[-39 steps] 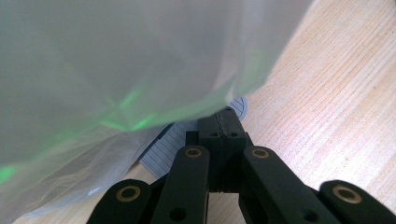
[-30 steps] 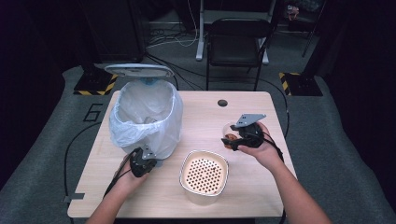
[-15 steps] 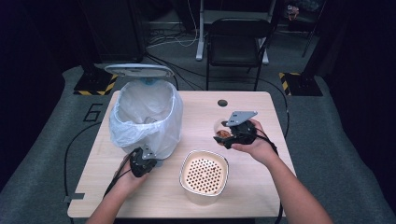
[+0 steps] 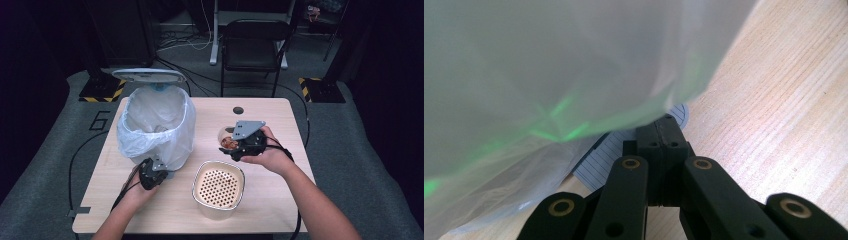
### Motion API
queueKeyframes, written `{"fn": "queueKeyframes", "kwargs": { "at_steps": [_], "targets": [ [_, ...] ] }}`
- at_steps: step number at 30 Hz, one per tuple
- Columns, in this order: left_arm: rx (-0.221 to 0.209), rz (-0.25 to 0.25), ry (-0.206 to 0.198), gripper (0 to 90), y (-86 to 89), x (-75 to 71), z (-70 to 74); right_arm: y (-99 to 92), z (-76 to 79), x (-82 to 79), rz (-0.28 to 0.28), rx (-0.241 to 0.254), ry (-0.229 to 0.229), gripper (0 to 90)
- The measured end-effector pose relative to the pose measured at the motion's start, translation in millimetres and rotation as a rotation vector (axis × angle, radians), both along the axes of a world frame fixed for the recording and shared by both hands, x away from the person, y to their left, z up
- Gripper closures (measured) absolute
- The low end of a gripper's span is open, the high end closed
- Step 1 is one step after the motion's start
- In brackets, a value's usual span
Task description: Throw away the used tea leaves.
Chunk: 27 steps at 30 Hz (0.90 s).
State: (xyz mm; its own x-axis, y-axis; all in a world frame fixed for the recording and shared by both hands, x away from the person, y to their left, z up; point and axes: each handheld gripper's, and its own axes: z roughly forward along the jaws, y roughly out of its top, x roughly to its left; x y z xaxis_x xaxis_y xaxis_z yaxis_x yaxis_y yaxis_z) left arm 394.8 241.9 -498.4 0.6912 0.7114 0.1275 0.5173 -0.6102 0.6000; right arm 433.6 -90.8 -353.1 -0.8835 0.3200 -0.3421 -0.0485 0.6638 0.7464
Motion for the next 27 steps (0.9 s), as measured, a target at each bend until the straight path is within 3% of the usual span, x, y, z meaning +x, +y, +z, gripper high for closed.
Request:
{"fn": "queueKeyframes", "kwargs": {
  "at_steps": [9,15,21,23,27],
  "targets": [
    [0.002,0.001,-0.003,90.0,-0.2,-0.1,-0.1,6.9,5.0,-8.0,0.019,-0.032,-0.071,33.8],
    [0.001,0.000,-0.001,90.0,-0.1,0.0,-0.1,10.1,5.6,-20.7,0.051,-0.105,-0.176,34.0],
    [0.001,0.001,-0.001,90.0,-0.1,-0.1,0.0,12.4,5.8,-32.1,0.077,-0.158,-0.242,34.3],
    [0.006,0.003,0.000,90.0,-0.2,-0.3,0.4,13.0,4.7,-36.4,0.081,-0.194,-0.296,34.4],
    [0.002,0.002,-0.003,90.0,-0.4,-0.3,-0.1,13.3,4.1,-40.4,0.082,-0.209,-0.324,34.5]
  ]
}}
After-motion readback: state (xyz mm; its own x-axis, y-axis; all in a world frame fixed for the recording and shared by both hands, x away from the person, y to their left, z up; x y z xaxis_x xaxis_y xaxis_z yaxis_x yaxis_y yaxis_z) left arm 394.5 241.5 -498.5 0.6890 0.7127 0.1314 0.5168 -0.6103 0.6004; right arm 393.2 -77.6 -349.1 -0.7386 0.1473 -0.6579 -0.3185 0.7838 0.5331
